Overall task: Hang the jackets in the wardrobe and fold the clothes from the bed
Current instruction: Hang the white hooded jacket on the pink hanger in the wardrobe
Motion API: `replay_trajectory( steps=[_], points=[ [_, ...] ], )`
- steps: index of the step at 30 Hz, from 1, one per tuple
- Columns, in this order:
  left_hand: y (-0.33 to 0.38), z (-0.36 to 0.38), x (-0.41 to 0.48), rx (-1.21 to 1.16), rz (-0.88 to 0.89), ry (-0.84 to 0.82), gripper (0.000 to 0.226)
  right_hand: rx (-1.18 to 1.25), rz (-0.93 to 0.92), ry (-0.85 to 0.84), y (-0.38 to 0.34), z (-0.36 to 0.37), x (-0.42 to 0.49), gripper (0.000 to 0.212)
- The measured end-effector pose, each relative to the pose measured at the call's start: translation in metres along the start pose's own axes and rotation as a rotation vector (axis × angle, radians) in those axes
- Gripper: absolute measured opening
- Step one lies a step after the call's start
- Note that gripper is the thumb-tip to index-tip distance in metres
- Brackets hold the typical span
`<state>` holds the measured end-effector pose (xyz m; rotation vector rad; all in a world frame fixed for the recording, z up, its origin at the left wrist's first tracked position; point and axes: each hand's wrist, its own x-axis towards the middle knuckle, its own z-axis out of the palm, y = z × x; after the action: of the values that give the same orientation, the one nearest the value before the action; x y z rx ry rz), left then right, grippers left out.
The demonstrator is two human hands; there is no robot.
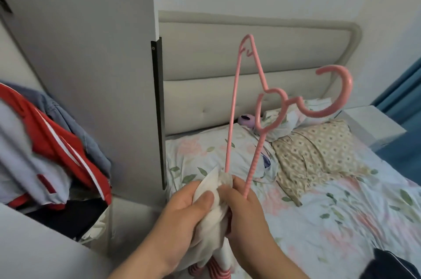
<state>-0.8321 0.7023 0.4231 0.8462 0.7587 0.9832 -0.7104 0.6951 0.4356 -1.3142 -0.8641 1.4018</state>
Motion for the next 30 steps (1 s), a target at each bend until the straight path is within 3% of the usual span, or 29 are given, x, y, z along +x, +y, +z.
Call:
replay_trajectory(
  steps=[8,14,19,23,30],
  points=[
    [0.038,0.01,0.016,-0.108,0.143,0.009,0.029,0.075,-0.121,-0.135,-0.039,0.009,0.02,0.017],
    [0.027,0.004,0.044,-0.202,0.18,0.047,0.031,0.039,-0.097,-0.208,-0.038,0.003,0.052,0.016],
    [-0.035,-0.016,0.083,-0.286,0.155,0.108,0.046,-0.065,-0.024,-0.207,0.01,-0.026,0.101,0.038],
    [-0.107,-0.026,0.123,-0.363,0.17,0.234,0.043,-0.101,0.053,-0.26,0.064,-0.062,0.15,0.015],
    [-0.235,-0.052,0.169,-0.399,0.216,0.365,0.038,0.0,0.087,-0.401,0.174,-0.121,0.216,0.017]
  ],
)
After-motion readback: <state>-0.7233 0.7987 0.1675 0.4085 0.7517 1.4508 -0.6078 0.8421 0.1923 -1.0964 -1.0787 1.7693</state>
